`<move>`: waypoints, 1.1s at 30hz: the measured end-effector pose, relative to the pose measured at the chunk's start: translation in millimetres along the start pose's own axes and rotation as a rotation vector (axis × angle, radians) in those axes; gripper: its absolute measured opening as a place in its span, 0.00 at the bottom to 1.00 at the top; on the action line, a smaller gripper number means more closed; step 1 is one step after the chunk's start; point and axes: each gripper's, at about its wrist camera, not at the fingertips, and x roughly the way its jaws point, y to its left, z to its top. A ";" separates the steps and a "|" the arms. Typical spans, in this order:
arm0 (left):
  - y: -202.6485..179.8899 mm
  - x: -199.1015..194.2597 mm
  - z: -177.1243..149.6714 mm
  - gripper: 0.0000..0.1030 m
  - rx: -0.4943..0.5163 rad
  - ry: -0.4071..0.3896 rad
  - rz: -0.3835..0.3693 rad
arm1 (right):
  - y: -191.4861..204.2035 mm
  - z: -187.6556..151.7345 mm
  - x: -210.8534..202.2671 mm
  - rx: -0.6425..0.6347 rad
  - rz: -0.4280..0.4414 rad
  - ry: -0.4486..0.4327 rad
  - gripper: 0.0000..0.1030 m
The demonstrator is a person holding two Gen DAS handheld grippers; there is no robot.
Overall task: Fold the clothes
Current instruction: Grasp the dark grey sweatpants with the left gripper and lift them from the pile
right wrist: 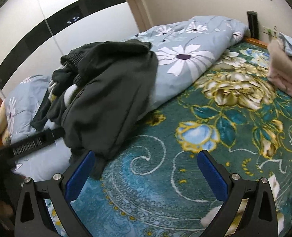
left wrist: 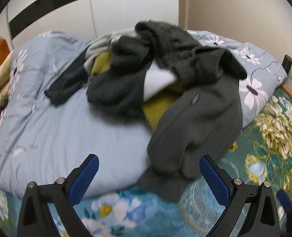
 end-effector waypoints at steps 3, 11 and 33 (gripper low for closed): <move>-8.1 4.0 33.5 1.00 -0.001 -0.017 -0.012 | -11.1 -1.6 3.6 0.029 -0.044 0.026 1.00; -51.9 36.7 115.1 0.93 0.011 -0.022 -0.020 | -43.0 -1.7 6.0 0.184 -0.054 0.050 1.00; -72.6 -120.9 154.8 0.11 0.282 -0.304 -0.015 | -85.8 -12.9 -24.3 0.419 0.193 0.121 1.00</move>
